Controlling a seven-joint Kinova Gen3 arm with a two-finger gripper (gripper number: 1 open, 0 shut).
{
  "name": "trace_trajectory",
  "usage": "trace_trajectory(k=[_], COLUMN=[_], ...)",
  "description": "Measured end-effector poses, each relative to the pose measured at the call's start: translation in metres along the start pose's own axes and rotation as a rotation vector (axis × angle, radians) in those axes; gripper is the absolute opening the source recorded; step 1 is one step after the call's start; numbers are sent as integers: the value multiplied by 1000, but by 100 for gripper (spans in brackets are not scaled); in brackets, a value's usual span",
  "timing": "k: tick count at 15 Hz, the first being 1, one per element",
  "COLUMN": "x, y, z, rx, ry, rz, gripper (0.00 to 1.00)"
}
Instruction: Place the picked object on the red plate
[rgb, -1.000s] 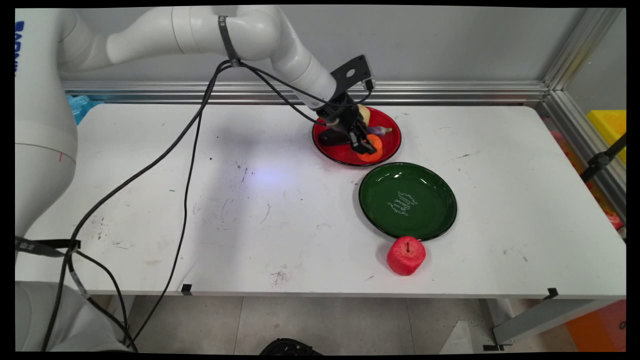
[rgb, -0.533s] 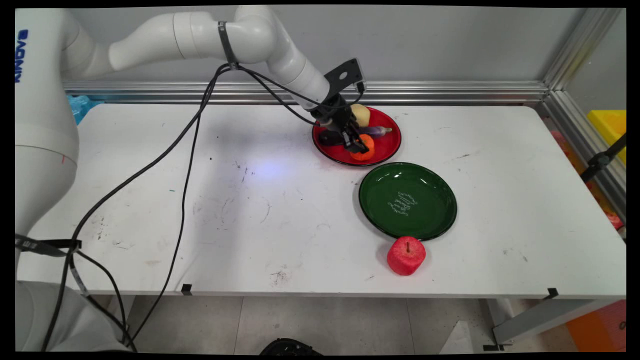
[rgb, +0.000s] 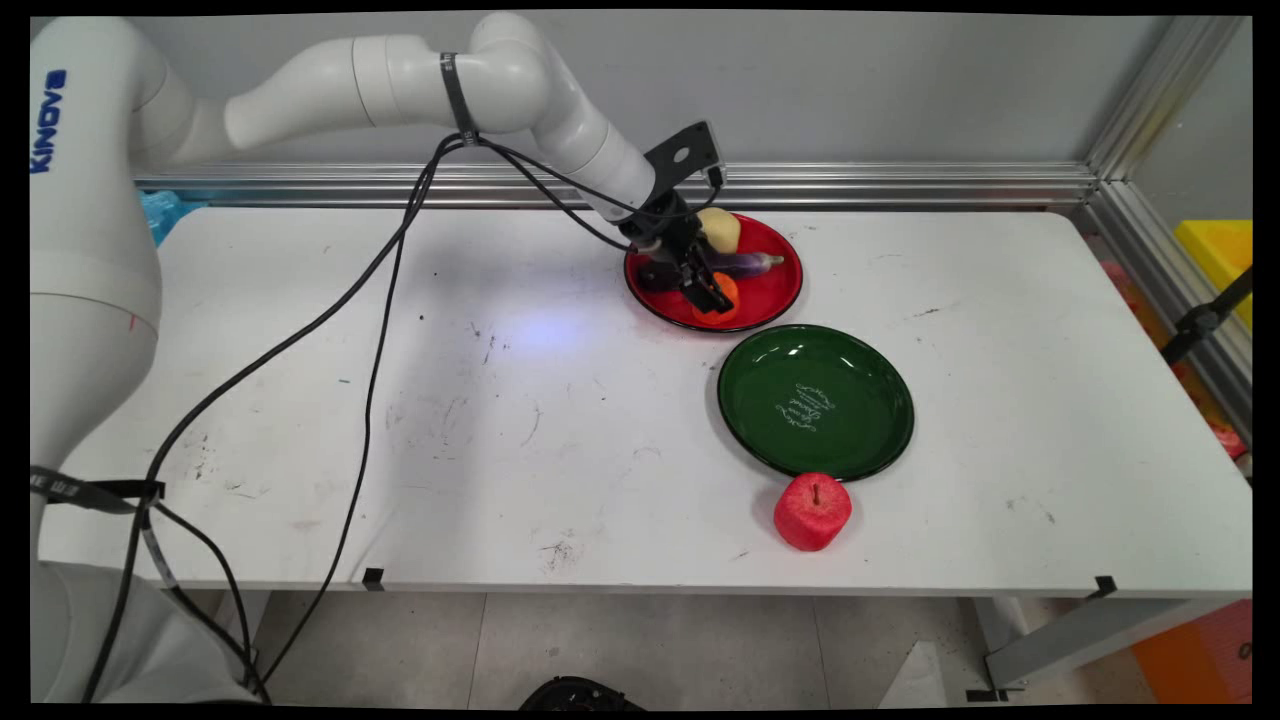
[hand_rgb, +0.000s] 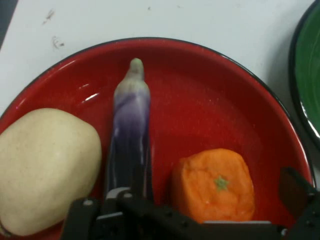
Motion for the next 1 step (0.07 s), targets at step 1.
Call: trace_trajectory(k=[1], x=[1], y=[-1], z=[0], rx=[0], ry=[3], rz=[-2], gripper=[100])
